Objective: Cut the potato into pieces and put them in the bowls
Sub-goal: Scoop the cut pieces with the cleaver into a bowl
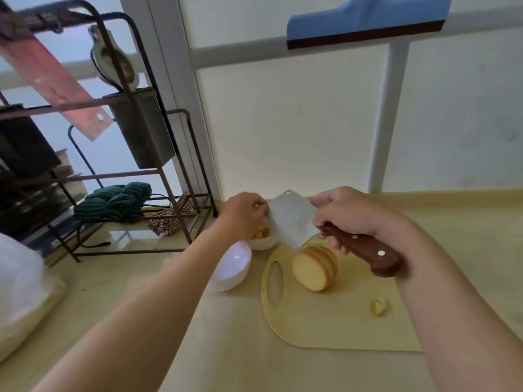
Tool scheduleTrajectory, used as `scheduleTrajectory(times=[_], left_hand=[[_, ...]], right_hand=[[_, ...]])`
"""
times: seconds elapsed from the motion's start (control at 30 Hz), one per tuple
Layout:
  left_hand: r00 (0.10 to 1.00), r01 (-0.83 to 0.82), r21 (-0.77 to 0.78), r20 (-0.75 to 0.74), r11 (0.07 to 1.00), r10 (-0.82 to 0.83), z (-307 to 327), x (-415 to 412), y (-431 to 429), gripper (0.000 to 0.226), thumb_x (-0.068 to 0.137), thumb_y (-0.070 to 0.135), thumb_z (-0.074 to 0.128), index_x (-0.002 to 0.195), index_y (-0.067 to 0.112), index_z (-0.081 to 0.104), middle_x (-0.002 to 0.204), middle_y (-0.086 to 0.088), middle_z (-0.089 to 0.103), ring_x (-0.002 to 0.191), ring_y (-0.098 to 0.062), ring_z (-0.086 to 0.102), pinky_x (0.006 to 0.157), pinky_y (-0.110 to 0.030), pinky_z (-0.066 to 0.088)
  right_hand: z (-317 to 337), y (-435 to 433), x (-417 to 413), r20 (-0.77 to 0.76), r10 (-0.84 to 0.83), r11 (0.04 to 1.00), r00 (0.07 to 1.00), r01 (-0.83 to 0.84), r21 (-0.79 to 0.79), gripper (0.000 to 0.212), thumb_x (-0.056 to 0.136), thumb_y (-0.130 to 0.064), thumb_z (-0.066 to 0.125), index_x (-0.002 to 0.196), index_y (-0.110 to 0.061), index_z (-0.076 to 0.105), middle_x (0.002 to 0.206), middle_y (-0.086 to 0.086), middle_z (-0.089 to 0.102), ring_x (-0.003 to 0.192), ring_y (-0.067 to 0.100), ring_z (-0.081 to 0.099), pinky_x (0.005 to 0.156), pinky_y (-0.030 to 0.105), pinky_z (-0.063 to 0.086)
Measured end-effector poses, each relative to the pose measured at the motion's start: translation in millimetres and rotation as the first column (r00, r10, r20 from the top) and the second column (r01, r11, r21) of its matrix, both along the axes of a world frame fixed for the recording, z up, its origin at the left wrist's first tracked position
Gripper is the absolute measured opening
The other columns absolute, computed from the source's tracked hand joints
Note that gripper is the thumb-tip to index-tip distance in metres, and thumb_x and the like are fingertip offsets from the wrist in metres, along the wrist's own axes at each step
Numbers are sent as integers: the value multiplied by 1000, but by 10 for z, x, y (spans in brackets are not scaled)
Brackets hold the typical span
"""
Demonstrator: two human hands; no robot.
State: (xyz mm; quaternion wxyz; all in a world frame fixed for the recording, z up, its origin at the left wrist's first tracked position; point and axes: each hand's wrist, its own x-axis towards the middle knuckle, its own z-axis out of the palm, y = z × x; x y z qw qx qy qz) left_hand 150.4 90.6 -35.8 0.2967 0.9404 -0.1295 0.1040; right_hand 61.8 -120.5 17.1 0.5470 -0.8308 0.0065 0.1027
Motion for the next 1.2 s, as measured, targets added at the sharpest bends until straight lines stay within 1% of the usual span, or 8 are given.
scheduleTrajectory(times=[0.23,0.3,0.47,0.7,0.83,1.0,1.1,1.2], left_hand=[[999,-47,-77,-26,996,45,78,53,34,25,99,11,50,116,16,68,115,2,66,106,-15,61,86,-26,49],[998,-59,-83,-20,995,57,122,40,30,25,100,12,49,115,17,68,115,3,66,104,-14,60,81,-22,48],[1000,-19,-121,19,993,21,189,-157,-91,23,98,12,52,112,16,69,107,2,69,101,-14,63,91,-29,51],[975,138,-222,201,965,-93,274,-887,-597,20,91,10,57,101,21,70,90,11,70,83,-4,66,76,-19,52],[928,342,-97,189,935,-321,39,-1341,-889,18,89,7,61,102,14,71,91,6,70,80,-6,63,77,-21,52],[909,413,142,-6,900,-416,-409,-1537,-1207,26,90,12,60,115,10,68,111,-1,67,87,-12,57,82,-18,43],[898,434,176,-12,884,-439,-500,-1575,-1318,11,87,10,55,79,5,59,72,-4,58,67,-22,51,64,-29,40],[896,434,260,-23,862,-444,-494,-1559,-1372,15,88,12,53,77,4,58,63,-3,52,61,-20,43,62,-39,44]], right_hand=[[69,-232,-28,3,-50,998,999,50,-26,54,95,2,55,144,-19,50,72,17,62,41,19,53,39,24,44],[66,-227,-25,12,-37,999,999,37,-30,53,95,2,55,144,-18,50,72,16,63,40,19,53,39,24,44],[107,-270,-44,33,-20,998,999,22,-54,57,95,0,55,148,-19,47,75,18,66,42,20,55,39,25,44],[219,-607,-423,138,-131,983,982,147,-112,63,94,-2,55,153,-23,46,78,14,69,44,17,62,44,29,50],[-39,-954,-792,159,-216,964,963,236,-120,61,91,0,51,144,-30,53,71,10,66,44,19,60,43,30,50],[-588,-1304,-1067,105,-350,936,931,352,1,64,91,0,52,146,-32,52,69,10,65,43,21,57,44,31,49],[-771,-1367,-1038,119,-379,925,918,374,63,63,91,2,51,144,-32,52,67,11,62,42,21,55,42,30,48],[-832,-1393,-981,120,-371,926,921,359,116,66,90,2,52,146,-32,50,69,12,62,42,22,55,44,31,48]])
